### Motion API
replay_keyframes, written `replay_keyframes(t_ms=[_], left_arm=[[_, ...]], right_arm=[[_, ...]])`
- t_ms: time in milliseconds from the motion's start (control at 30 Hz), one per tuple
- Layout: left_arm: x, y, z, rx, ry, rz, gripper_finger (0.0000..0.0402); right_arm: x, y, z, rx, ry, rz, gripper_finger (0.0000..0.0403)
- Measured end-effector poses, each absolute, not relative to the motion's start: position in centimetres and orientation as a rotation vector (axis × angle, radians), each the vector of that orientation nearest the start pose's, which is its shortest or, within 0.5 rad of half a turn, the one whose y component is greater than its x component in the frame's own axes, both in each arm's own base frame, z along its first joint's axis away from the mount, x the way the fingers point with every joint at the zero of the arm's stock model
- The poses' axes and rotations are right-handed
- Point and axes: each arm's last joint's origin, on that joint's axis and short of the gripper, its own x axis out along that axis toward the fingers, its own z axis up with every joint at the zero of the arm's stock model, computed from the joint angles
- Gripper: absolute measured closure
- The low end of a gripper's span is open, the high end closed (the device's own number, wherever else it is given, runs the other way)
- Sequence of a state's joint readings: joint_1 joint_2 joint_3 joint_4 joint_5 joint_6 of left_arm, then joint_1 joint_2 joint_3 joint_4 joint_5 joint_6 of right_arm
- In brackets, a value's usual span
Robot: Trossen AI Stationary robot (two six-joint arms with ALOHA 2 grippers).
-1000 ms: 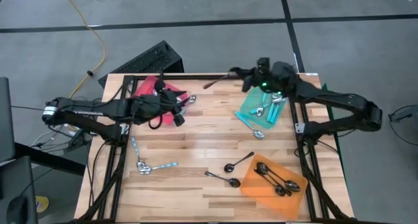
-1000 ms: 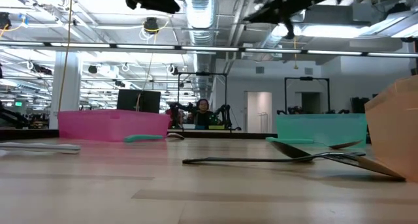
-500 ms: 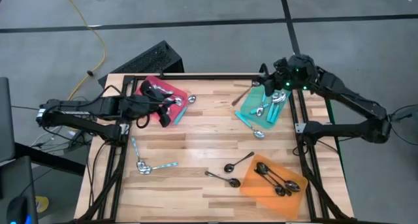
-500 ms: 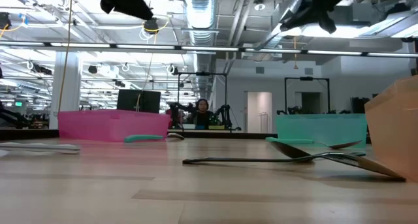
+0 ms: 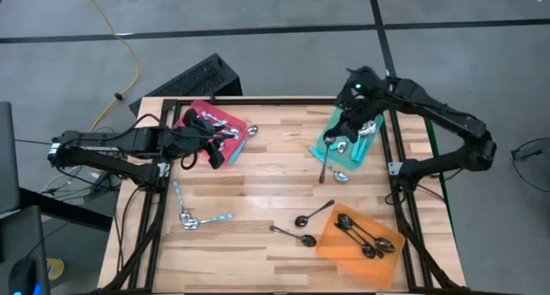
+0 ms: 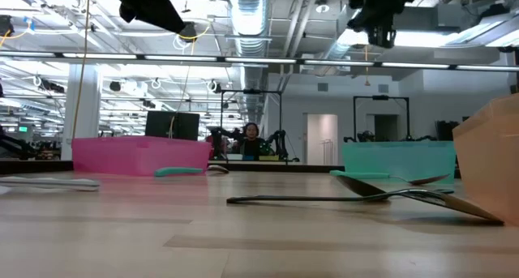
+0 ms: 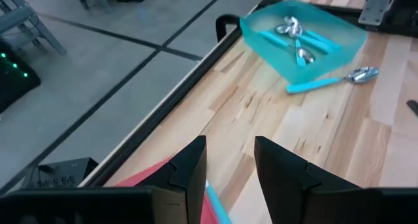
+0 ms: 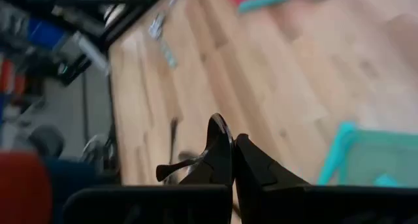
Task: Sort silverware by color (type)
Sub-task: Put the black spoon into the orange bin
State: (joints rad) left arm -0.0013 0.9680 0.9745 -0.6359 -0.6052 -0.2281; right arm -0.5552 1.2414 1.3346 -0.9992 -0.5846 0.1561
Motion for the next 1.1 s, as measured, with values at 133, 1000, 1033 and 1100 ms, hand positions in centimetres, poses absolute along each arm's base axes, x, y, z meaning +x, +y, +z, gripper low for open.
replay_keyframes(t_ms=[133,1000,1033,1100], left_arm=[[18.7,1.6,32.6,-0.028,0.563,0.653,0.0287],[18.4,1.6,31.9,-0.043,0.617,0.671,0.0287],[18.4,1.6,31.9,-0.043,0.617,0.672,0.0287],[18.4,1.6,31.8,-0.044,0.620,0.672,0.0287]], right_arm=[[21.8,-10.0,34.8,0.638,0.880,0.068,0.0383],[28.4,6.5,27.8,0.289,1.367,0.617,0.0383],[28.6,7.0,27.4,0.283,1.383,0.625,0.0383],[29.0,8.0,26.7,0.266,1.402,0.645,0.0383]])
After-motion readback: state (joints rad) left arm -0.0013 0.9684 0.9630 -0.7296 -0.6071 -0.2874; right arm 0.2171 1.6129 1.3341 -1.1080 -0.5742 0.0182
